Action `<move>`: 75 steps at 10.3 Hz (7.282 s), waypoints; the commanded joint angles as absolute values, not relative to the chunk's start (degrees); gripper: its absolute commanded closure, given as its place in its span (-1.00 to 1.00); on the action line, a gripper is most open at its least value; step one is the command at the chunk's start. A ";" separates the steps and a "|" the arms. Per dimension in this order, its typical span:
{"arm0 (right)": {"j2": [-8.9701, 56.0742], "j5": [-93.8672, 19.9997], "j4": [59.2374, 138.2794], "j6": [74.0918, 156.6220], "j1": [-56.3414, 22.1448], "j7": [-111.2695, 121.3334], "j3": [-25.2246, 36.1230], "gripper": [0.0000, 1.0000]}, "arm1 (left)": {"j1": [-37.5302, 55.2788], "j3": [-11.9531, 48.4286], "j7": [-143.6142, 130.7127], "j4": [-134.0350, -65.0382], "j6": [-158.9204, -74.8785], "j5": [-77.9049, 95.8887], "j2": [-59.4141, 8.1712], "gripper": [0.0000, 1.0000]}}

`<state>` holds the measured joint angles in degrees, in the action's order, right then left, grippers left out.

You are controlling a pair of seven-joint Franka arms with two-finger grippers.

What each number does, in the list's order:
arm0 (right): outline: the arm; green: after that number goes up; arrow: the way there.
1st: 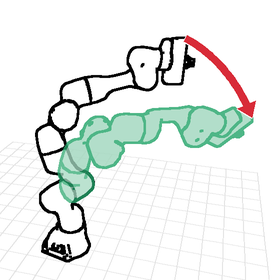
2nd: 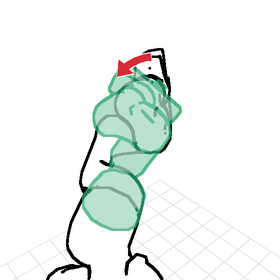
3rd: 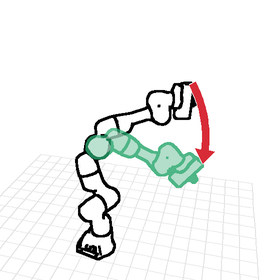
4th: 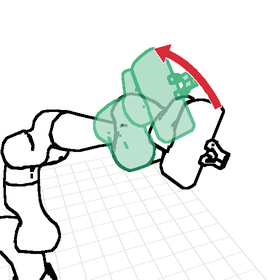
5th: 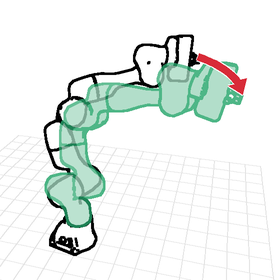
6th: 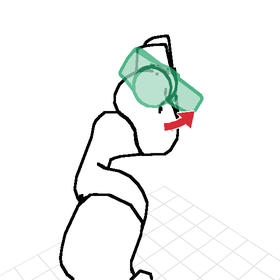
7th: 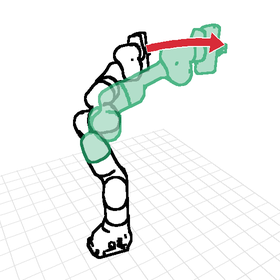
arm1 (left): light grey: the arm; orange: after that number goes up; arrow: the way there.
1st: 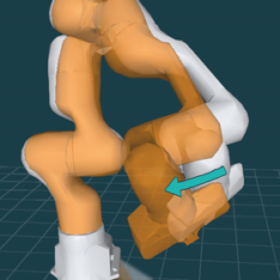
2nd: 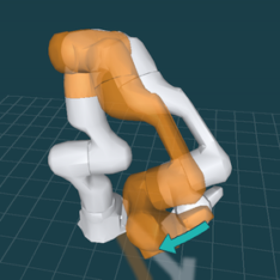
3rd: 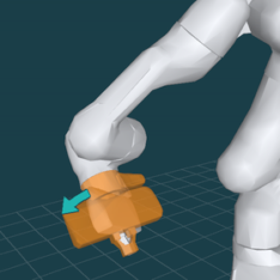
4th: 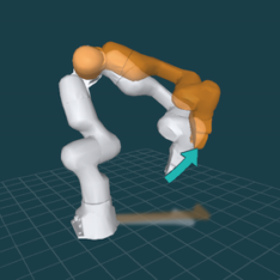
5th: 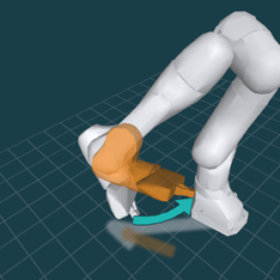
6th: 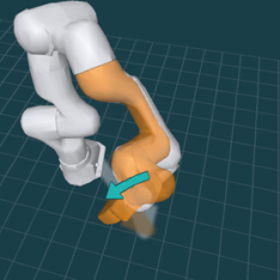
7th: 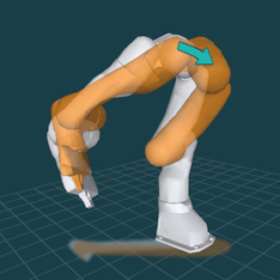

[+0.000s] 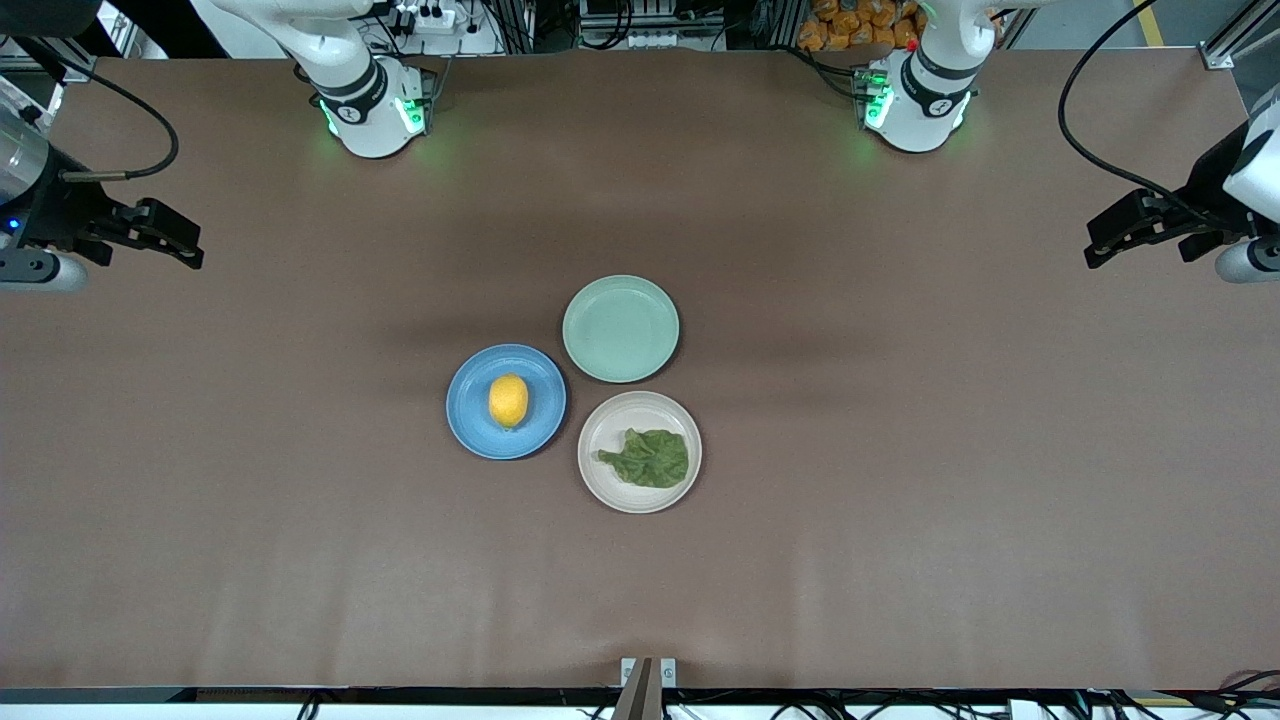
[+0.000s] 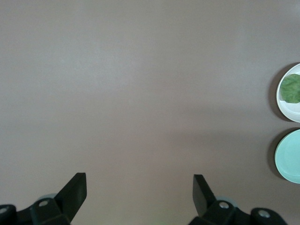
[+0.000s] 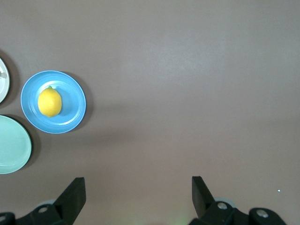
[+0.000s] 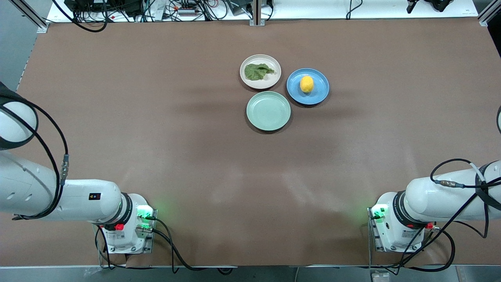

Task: Pick lemon and lettuce from blue and beige plates
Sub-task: 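Reach the right gripper to the lemon while the left gripper reaches the lettuce, then close the right gripper on the lemon while the left gripper grasps lettuce, then lift the lemon off the blue plate with the right gripper, then lower the lemon onto the table while the left gripper lifts lettuce, then place the lettuce on the table beside the beige plate with the left gripper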

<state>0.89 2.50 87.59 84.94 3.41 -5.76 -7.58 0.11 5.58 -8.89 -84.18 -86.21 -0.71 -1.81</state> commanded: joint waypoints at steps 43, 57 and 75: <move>28.39 0.70 101.57 107.89 10.01 14.10 -5.64 1.00 | 31.82 9.40 -84.90 -73.39 -155.39 41.75 -58.27 -0.65; 31.56 -0.44 106.00 116.55 8.18 18.28 -2.20 -1.00 | 31.21 7.74 -84.46 -74.09 -142.95 30.36 -51.26 1.00; 6.77 -4.23 80.07 76.20 1.51 -11.16 -3.16 -1.00 | 4.22 8.26 -31.11 -77.43 -107.43 -4.22 -39.94 -1.00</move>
